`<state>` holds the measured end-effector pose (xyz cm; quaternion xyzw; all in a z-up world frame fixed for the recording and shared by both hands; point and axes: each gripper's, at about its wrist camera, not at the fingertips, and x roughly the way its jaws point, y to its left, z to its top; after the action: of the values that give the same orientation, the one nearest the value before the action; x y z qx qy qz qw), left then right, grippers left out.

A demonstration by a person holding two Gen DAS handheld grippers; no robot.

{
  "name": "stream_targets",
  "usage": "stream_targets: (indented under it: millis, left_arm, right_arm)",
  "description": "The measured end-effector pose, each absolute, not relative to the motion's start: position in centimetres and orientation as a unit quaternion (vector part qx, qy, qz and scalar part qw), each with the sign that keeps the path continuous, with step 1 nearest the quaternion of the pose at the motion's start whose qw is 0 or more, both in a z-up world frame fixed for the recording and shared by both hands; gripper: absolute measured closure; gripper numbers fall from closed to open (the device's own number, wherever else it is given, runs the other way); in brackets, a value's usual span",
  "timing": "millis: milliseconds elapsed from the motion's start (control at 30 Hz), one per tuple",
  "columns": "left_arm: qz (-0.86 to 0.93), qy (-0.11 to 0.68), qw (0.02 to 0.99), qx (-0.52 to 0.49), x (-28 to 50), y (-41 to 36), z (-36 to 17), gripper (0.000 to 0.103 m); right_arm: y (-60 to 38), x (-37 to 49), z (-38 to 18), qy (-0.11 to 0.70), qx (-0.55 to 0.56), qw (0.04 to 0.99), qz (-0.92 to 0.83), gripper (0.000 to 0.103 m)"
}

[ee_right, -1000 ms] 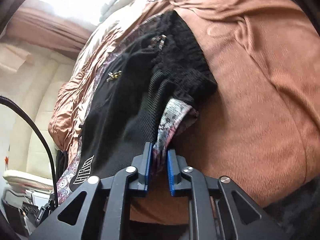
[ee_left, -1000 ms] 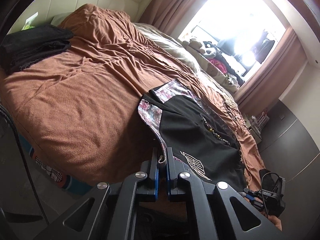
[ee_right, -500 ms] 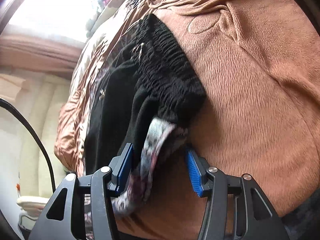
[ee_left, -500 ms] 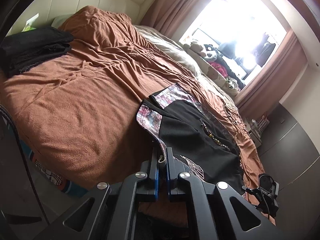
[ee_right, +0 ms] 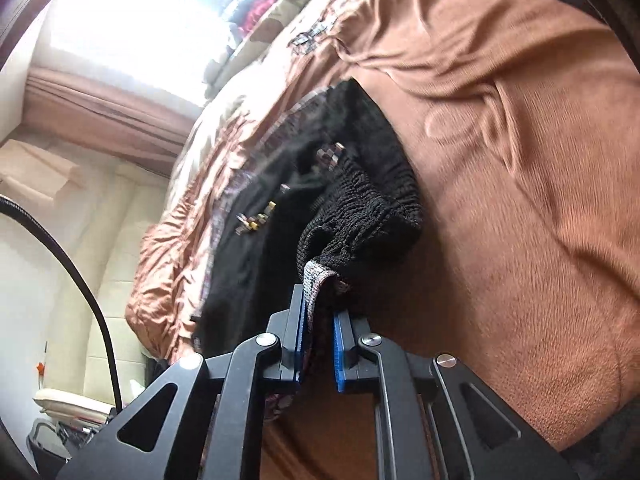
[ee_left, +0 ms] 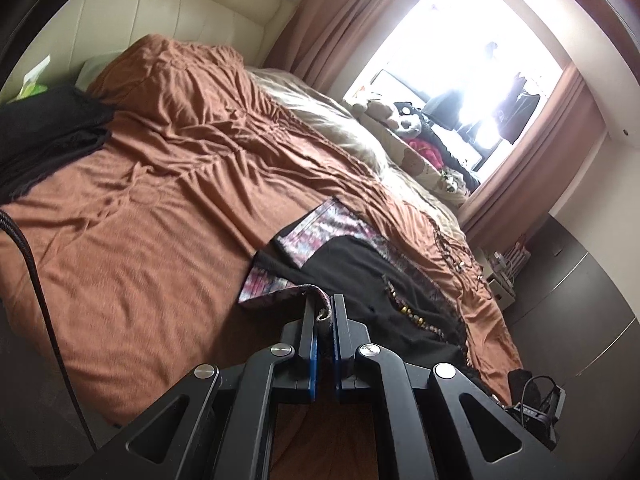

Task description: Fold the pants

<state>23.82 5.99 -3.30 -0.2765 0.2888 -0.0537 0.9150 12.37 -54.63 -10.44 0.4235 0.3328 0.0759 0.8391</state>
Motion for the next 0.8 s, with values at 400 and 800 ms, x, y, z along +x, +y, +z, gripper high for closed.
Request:
stream_targets:
  millis: [400,800]
  left_arm:
    - [-0.078,0.264,0.927,-0.255,31.2,5.1,2.0,0.098]
    - [-0.09,0.286,0.919,-0.256,41.5,4.4,3.3,0.098]
  right_arm:
    - [-55.0,13.6,-7.5,0.291,0.426,0.853,0.081,0.095]
    - [-54.5,18.7,-6.1,0.283,0.443,0.849,0.058,0.095]
